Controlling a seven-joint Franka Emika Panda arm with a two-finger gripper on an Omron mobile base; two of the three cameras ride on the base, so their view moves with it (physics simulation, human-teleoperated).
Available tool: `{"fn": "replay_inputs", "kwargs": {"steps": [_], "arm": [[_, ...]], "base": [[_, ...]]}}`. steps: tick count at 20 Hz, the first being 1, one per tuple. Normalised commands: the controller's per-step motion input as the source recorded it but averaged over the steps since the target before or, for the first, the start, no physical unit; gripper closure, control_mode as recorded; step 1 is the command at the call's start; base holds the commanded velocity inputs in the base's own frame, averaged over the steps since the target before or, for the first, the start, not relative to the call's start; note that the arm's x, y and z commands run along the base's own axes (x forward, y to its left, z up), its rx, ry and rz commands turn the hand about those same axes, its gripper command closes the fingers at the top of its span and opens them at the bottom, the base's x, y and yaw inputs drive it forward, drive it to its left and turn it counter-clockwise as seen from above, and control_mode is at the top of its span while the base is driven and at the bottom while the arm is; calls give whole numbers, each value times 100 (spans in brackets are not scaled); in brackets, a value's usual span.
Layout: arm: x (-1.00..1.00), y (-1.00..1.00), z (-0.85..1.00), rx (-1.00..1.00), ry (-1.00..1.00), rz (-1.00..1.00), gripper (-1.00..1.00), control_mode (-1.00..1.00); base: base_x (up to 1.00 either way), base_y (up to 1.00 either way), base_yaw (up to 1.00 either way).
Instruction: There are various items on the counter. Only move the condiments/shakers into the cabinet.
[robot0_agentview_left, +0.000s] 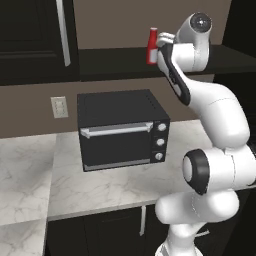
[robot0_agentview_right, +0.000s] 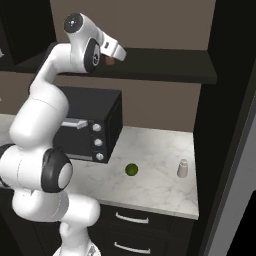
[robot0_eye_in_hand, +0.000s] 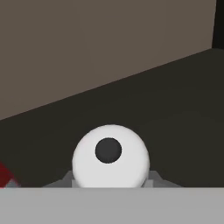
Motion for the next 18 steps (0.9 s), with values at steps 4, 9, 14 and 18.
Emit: {"fn": "replay_inputs", "kwargs": {"steps": [4,9,14,18], "arm": [[42,0,-38,0,4,0,100,-100],[39,0,-38,0,5,0,100,-100],[11,0,-5,0,0,0,-100,-100],[0,0,0,0,0,0,-100,-100]], "base": [[0,0,0],[0,0,0],[0,0,0],[0,0,0]]}}
